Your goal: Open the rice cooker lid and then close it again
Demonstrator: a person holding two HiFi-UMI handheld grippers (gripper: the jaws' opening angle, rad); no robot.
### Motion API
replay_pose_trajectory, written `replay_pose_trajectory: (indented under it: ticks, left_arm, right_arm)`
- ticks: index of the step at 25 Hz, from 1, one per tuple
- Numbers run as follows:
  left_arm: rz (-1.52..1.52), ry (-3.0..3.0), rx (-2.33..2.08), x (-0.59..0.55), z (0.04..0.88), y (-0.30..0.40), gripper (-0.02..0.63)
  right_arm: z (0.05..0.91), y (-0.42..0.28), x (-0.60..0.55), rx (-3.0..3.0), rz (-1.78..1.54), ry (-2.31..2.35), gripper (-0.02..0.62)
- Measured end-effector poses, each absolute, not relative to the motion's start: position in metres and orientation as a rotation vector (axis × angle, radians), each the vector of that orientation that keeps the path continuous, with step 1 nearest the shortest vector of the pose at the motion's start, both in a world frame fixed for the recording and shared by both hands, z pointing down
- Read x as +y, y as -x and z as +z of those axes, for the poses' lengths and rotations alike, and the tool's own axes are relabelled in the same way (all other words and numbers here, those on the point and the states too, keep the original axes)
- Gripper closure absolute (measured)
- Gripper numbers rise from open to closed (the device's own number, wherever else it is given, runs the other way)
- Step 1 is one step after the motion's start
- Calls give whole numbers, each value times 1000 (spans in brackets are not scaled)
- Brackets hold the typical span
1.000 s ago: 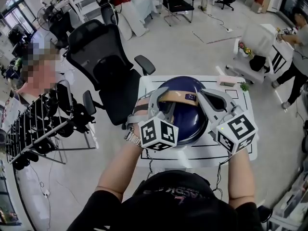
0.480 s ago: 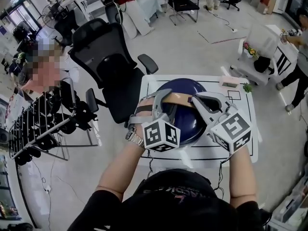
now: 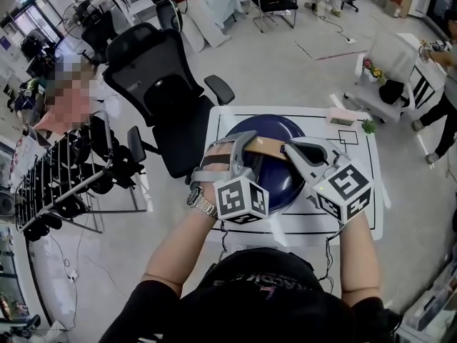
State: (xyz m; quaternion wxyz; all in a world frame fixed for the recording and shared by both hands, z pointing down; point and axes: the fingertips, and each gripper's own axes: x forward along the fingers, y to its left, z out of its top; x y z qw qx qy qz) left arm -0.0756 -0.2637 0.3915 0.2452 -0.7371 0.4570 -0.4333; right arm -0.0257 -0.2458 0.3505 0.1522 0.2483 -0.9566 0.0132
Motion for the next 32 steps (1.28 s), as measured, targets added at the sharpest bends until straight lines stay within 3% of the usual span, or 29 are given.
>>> replay_pose_trajectory:
  ticks: [32]
  left_arm:
    - [-1397,1855,1159,-263,436,45,442]
  right_arm:
    - [417,-8,-249,-2767,285,-638,594]
